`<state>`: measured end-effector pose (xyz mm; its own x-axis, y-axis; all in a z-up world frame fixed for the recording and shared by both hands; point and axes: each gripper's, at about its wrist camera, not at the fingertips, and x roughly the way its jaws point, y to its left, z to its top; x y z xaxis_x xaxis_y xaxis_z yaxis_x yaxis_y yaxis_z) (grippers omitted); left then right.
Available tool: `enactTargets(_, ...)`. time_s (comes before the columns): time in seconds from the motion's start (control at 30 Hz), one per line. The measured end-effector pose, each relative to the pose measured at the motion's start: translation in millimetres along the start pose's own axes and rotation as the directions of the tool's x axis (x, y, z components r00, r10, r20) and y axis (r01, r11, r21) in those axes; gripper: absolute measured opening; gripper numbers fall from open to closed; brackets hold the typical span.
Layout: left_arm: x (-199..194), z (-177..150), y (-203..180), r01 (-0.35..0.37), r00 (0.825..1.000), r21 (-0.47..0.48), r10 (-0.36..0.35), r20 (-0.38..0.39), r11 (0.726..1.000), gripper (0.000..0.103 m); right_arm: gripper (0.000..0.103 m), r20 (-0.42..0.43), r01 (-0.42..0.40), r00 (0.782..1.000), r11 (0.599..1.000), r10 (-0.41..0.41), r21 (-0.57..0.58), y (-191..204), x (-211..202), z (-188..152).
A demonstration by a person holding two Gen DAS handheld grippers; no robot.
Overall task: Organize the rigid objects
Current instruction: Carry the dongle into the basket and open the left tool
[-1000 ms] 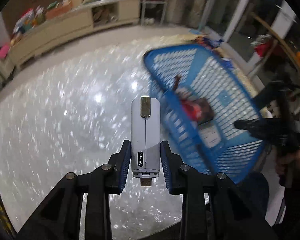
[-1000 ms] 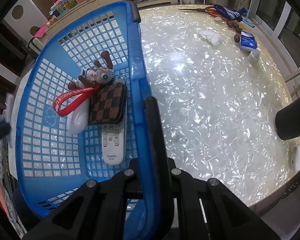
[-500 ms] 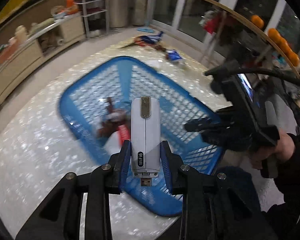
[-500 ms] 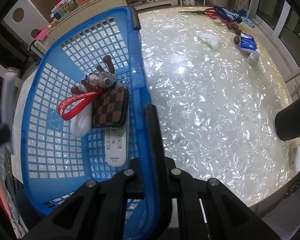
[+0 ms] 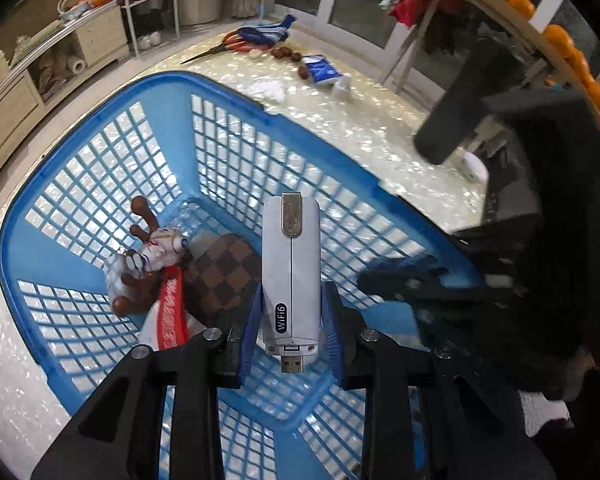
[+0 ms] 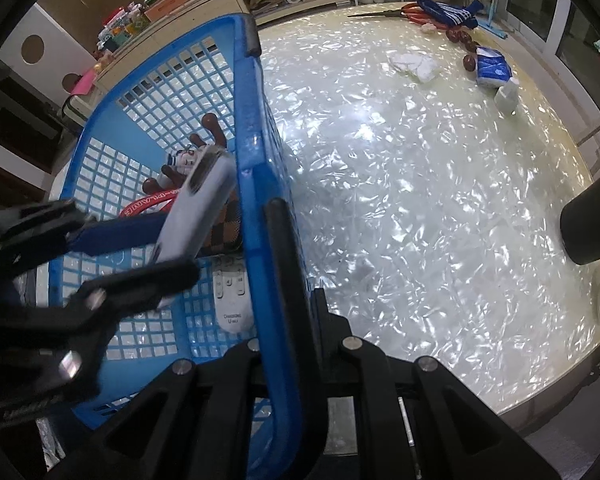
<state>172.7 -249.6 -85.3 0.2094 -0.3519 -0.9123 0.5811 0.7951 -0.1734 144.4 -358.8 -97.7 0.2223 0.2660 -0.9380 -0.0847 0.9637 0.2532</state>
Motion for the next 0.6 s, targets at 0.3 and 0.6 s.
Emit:
enactTargets(0.3,25,14,20,-0.034,0.997,-0.084,0.027,-0.079,0.996,0.033,0.007,0.001,-0.007,1.000,1.000,0.007,0.014,0,1,0)
enactTargets(0.6,47,19,18,-0.087,0.979,-0.066,0.074,-0.188,0.994,0.033,0.007,0.001,-0.003,1.000,1.000,0.003,0.009,1,3,0)
